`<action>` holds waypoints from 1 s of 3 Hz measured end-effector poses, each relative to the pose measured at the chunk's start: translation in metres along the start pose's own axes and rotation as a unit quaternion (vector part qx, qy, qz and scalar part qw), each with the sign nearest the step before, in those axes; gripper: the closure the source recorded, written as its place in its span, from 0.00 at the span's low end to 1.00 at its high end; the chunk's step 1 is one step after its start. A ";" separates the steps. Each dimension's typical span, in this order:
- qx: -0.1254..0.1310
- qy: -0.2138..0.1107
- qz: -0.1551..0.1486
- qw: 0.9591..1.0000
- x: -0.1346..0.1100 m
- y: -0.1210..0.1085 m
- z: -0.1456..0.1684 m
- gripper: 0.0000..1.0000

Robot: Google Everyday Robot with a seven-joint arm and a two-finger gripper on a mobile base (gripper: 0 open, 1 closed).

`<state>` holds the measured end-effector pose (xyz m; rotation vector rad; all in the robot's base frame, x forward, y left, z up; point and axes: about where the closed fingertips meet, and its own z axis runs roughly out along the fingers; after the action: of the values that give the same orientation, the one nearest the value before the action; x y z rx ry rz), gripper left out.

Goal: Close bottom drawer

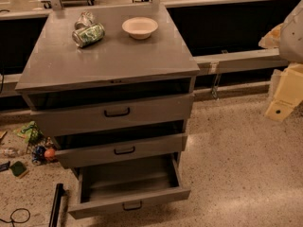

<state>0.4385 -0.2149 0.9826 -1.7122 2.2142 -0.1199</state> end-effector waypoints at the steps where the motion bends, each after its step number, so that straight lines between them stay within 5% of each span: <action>1: -0.001 -0.004 0.001 1.000 -0.001 0.001 0.003 0.03; 2: -0.009 -0.035 0.007 0.999 -0.005 0.006 0.020 0.25; 3: -0.051 -0.114 0.003 0.992 -0.025 0.034 0.095 0.56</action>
Offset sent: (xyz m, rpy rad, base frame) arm 0.0040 0.0169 -0.0453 0.1557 0.0169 0.0184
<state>0.4424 -0.1683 0.8892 -1.6780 2.0883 0.1844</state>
